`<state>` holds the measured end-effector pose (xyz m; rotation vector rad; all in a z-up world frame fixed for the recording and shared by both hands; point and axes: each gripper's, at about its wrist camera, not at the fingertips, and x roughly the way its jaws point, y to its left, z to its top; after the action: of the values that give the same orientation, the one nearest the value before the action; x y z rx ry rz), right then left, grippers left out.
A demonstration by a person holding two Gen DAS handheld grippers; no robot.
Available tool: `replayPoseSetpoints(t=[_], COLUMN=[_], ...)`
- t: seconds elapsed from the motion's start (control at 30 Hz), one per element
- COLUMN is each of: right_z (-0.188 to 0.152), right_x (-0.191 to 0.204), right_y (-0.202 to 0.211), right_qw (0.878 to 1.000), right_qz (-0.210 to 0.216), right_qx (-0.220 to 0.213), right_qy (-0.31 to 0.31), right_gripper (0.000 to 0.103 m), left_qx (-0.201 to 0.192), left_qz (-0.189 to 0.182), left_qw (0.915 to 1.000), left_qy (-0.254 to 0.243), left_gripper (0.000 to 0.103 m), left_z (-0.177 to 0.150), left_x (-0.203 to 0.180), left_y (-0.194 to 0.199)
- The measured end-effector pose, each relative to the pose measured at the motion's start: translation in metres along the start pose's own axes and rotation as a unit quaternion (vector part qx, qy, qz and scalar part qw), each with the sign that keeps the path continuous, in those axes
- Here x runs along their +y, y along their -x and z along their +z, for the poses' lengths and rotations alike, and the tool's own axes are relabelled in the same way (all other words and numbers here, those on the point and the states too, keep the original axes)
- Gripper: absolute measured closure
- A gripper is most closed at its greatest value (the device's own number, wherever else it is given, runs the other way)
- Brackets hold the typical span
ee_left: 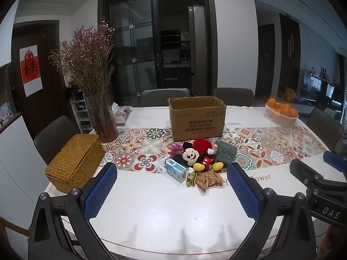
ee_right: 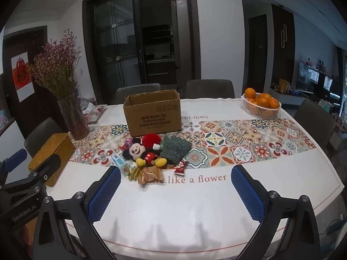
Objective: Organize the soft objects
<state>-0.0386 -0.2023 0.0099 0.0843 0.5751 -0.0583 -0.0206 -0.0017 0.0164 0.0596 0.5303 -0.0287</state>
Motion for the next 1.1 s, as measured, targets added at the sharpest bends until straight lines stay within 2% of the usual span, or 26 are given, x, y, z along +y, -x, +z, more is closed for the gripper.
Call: replayPoseSetpoints(t=[1.1], right_z=[0.005], right_x=[-0.0027], right_y=[-0.0009], right_qw=[1.0], right_qz=[0.001], right_qx=[-0.007], right_qy=[0.002], right_gripper=[0.0], left_qx=[0.0], left_qz=[0.007], left_qw=[1.0], left_qy=[0.0], left_gripper=[0.0], left_z=[0.0059], left_x=[-0.0067], left_y=[-0.0025])
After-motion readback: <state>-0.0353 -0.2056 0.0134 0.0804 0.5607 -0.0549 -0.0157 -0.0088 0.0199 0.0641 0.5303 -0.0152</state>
